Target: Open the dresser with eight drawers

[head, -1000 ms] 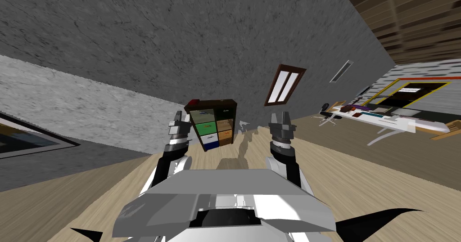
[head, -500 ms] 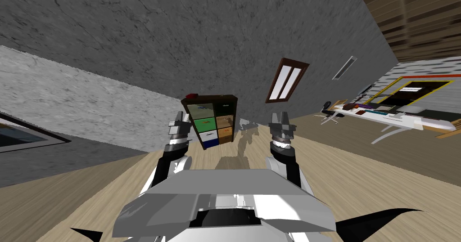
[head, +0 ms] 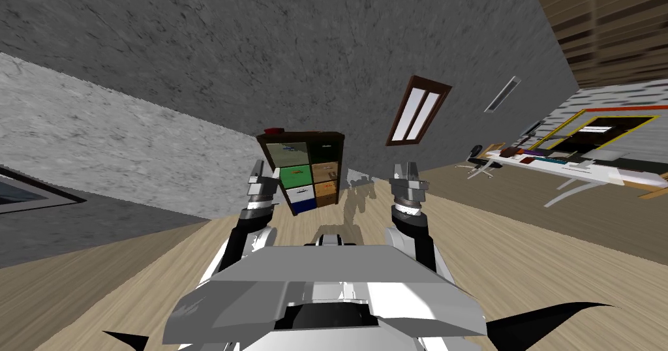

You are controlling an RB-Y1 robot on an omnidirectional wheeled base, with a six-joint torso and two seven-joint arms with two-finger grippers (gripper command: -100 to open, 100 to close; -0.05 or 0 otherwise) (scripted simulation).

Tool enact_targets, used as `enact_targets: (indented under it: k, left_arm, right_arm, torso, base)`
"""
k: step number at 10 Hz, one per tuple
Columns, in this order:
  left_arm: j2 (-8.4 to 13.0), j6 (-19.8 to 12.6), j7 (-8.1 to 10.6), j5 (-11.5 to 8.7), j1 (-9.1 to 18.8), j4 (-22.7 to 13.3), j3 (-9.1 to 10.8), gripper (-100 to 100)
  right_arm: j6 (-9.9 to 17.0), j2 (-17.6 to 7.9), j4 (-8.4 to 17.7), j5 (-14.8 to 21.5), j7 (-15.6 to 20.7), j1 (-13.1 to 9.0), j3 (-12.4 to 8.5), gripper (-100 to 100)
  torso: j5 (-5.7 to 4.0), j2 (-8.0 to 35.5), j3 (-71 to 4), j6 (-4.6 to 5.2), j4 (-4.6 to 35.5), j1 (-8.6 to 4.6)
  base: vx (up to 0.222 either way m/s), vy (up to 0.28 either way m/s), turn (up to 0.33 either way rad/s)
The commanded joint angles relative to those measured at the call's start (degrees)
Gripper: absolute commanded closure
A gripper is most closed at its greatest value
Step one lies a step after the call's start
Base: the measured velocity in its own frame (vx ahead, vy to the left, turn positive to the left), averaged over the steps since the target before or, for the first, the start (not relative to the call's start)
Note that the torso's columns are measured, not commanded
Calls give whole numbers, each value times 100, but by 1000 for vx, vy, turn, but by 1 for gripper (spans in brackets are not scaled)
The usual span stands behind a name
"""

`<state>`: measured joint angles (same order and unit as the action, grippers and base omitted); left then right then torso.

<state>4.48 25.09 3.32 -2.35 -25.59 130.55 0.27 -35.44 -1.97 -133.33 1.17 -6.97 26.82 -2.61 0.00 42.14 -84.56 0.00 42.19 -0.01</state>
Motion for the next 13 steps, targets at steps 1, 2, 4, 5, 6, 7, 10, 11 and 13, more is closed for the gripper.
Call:
enact_targets:
  k: [1, 2, 4, 5, 6, 7, 10, 11, 13]
  left_arm:
    - [226, 45, -31, 20, 63, -277, 13, -100]
    - [282, 62, -45, 28, 92, -404, 22, -100]
    - [359, 101, -75, 46, 156, -678, 39, -100]
    - [385, 121, -91, 56, 190, -821, 49, -100]
    - [403, 141, -106, 65, 224, -965, 58, -100]
    - [414, 162, -122, 75, 257, -1110, 67, -100]
    - [399, 220, -168, 102, 355, -1529, 94, -100]
    - [380, 238, -182, 111, 386, -1660, 103, -100]
    - [342, 274, -209, 127, 444, -1909, 119, -100]
  right_arm:
    - [0, 0, 0, 0, 0, 0, 0, 0]
    - [0, 0, 0, 0, 0, 0, 0, 0]
    - [0, 0, 0, 0, 0, 0, 0, 0]
    - [0, 0, 0, 0, 0, 1, 0, 0]
    - [0, 0, 0, 0, 0, 0, 0, 0]
    - [0, 0, 0, 0, 0, 0, 0, 0]
    - [0, 0, 0, 0, 0, 0, 0, 0]
    - [0, 0, 0, 0, 0, 0, 0, 0]
    - [0, 0, 0, 0, 0, 0, 0, 0]
  torso:
    - [-1, 5, -4, 0, 5, -4]
    - [-2, 5, -6, 0, 7, -7]
    - [0, 11, -2, 0, 8, -1]
    - [0, 13, -1, 0, 9, 0]
    - [0, 17, 1, 0, 10, 1]
    - [0, 16, 1, 0, 10, 2]
    - [1, 18, 2, 0, 10, 5]
    - [1, 22, 4, 0, 12, 1]
    - [1, 10, -3, 0, 8, 4]
  base:
    - [75, -50, -2]
    - [84, -55, -3]
    - [88, -60, -4]
    - [83, -61, -3]
    - [87, -64, -6]
    - [107, -55, -4]
    - [83, -48, -4]
    - [79, -54, -4]
    - [90, -48, -4]
